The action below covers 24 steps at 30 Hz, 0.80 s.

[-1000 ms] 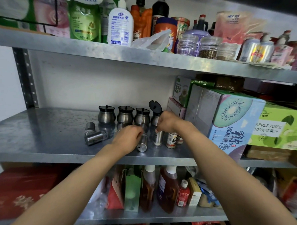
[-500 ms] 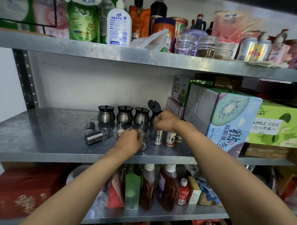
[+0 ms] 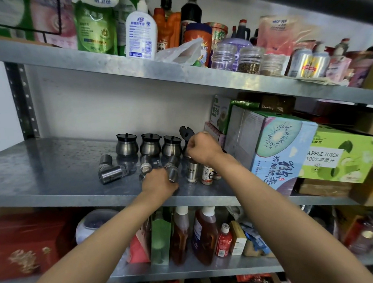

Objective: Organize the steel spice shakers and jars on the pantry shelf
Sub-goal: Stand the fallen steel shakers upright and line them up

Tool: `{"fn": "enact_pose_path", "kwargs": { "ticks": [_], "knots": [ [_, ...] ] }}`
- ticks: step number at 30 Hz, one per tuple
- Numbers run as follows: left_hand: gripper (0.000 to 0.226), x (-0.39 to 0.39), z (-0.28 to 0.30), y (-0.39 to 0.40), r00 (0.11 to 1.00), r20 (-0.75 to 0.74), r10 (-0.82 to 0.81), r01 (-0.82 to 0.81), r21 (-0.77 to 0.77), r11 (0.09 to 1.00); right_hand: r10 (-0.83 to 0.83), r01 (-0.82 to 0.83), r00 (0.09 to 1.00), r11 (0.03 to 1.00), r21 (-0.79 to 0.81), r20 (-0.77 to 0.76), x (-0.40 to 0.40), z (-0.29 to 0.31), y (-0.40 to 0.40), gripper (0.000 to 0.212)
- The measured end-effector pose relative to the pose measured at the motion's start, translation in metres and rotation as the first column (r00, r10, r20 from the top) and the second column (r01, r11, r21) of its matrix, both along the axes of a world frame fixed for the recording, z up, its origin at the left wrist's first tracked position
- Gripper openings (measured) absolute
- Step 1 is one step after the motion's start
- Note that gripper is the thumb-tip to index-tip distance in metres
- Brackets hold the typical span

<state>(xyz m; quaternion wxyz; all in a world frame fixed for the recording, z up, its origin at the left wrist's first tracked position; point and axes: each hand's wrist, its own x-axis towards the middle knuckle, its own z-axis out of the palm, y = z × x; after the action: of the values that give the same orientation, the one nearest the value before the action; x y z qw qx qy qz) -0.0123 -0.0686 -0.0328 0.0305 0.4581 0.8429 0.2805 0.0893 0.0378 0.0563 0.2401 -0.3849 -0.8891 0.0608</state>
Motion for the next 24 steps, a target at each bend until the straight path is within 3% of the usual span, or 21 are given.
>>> {"fn": "enact_pose_path", "kwargs": {
  "ticks": [5, 10, 15, 18, 24],
  "knots": [
    [0.019, -0.006, 0.008, -0.006, 0.999, 0.044, 0.012, -0.014, 0.042, 0.999, 0.029, -0.027, 0.998, 0.999, 0.046, -0.050, -0.005, -0.002, -0.006, 0.012],
    [0.013, -0.021, 0.021, -0.010, 0.982, 0.182, -0.054, 0.040, 0.083, 0.996, 0.044, -0.042, 0.998, 0.998, 0.045, -0.046, -0.010, -0.003, -0.012, 0.015],
    [0.029, -0.043, 0.027, -0.013, 0.996, -0.001, -0.087, 0.086, 0.103, 0.991, 0.070, -0.070, 0.997, 0.998, 0.003, -0.022, -0.017, -0.005, -0.020, 0.013],
    [0.025, -0.058, 0.026, -0.011, 0.987, -0.082, -0.135, 0.144, 0.125, 0.982, 0.064, -0.064, 0.998, 0.998, -0.017, -0.017, -0.018, -0.007, -0.023, 0.015],
    [0.037, -0.058, 0.054, -0.002, 0.912, -0.306, -0.273, 0.304, 0.056, 0.951, 0.039, -0.040, 0.999, 0.998, -0.056, -0.007, -0.020, -0.016, -0.022, 0.016]
  ]
}}
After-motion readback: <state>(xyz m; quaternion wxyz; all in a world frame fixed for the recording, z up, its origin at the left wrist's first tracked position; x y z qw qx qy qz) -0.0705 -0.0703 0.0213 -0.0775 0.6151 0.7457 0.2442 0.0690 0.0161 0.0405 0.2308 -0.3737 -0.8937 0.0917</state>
